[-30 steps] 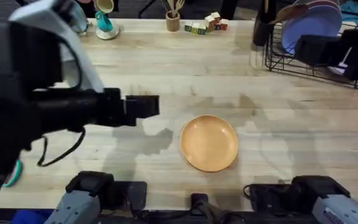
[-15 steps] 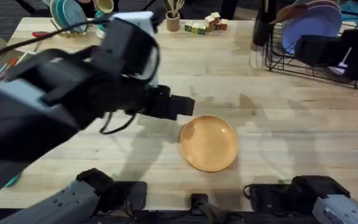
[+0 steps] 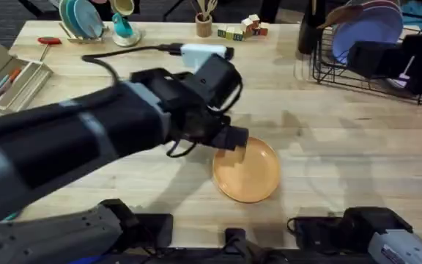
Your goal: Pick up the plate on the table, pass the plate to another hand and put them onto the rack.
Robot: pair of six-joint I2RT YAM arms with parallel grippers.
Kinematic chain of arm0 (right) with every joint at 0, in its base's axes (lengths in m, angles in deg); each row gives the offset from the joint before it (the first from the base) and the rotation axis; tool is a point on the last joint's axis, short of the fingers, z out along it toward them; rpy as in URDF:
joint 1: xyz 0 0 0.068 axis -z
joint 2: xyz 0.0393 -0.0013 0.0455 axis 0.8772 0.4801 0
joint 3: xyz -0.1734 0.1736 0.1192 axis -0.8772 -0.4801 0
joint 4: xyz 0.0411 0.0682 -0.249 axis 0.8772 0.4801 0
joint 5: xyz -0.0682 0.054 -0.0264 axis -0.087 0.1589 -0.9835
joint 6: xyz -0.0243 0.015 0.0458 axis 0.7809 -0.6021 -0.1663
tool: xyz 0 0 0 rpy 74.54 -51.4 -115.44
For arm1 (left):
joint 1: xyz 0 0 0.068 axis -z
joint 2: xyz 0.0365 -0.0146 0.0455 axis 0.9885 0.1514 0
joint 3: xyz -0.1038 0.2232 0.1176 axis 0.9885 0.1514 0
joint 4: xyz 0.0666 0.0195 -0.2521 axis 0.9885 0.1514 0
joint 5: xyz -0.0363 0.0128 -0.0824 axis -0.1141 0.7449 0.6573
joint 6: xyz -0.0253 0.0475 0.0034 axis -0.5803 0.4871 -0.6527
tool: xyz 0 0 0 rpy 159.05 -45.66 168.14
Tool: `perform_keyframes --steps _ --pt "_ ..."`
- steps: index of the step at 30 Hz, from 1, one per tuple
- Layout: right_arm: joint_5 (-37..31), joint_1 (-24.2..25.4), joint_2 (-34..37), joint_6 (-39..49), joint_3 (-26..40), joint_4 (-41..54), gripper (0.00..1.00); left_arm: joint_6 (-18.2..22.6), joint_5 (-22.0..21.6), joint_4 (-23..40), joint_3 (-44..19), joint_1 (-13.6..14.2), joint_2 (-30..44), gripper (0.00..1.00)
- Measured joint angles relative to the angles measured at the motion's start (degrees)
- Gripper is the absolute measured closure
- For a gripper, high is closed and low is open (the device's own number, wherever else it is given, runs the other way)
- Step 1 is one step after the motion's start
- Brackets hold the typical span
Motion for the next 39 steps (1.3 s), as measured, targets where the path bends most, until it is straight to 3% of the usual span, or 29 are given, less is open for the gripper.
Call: perform_keyframes --steps 6,19,29,39 --pt "0.0 0.0 0.0 0.0 0.0 0.0 0.01 -0.4 -1.4 -0.2 0.0 2.1 5.3 0.005" --pt "0.0 0.0 0.0 0.0 0.0 0.0 0.01 -0.5 -1.2 -0.1 0.0 2.2 7.2 0.005" --pt "0.0 0.0 0.0 0.0 0.0 0.0 0.01 -3.7 -1.5 2.2 -1.6 2.2 10.0 0.017" --pt "0.0 0.0 0.1 0.0 0.0 0.0 0.009 -5.4 -2.3 2.3 -1.7 2.0 10.2 0.598"
